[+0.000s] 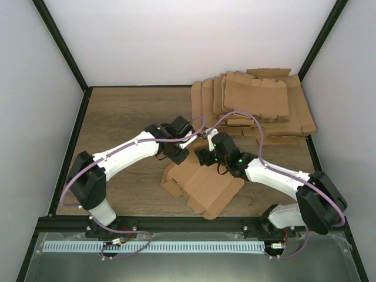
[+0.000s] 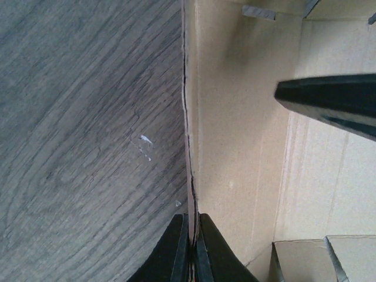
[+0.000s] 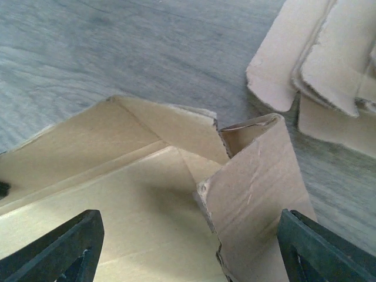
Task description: Fold the paper box
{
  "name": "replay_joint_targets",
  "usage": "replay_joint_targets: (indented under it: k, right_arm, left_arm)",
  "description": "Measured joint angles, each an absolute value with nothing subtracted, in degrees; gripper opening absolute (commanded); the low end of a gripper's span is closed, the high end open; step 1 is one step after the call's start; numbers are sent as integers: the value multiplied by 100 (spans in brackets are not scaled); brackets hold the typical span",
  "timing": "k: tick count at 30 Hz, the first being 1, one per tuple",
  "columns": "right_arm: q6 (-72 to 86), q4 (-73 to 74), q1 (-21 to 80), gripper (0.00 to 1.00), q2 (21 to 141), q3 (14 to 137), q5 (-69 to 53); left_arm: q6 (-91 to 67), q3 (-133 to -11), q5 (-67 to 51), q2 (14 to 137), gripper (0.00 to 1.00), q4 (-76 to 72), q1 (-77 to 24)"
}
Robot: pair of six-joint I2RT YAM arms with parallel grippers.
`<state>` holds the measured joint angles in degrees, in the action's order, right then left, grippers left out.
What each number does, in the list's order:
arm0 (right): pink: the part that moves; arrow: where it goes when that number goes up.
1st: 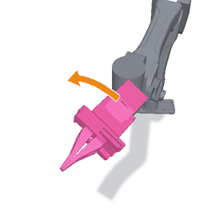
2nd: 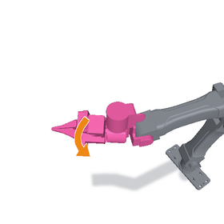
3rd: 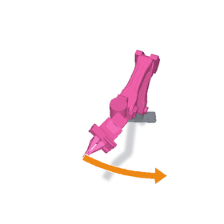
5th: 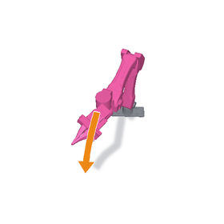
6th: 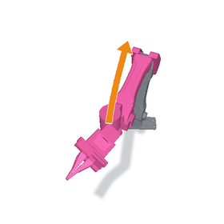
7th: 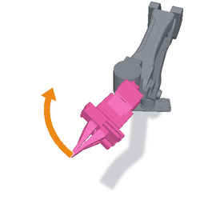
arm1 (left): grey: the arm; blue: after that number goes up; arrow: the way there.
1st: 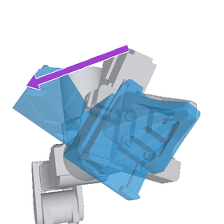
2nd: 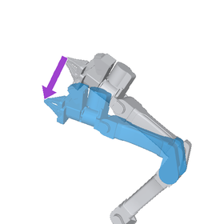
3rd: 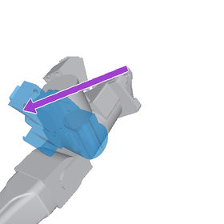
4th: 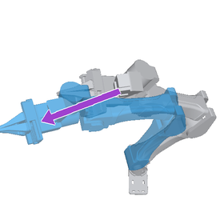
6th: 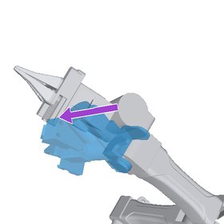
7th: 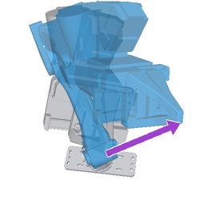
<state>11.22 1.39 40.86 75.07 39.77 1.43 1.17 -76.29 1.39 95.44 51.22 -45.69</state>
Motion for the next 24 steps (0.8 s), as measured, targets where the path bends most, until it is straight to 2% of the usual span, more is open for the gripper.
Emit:
replay_joint_targets:
  k: [10,16,21,24]
  right_arm:
    - [1310,600,4287,46,7926,4410,2034]
    - [1328,655,4292,9,7843,4410,2324]
    - [1321,692,4292,1,7835,4410,2344]
    - [1291,696,4294,1,7835,4410,2290]
  left_arm:
    - [152,-7647,443,9542,4,5133,-4569]
    - [152,-7749,703,9542,4,5155,-4569]
    - [148,-7822,873,9524,5,5133,-4569]
    - [148,-7822,941,9450,7,5103,-4569]
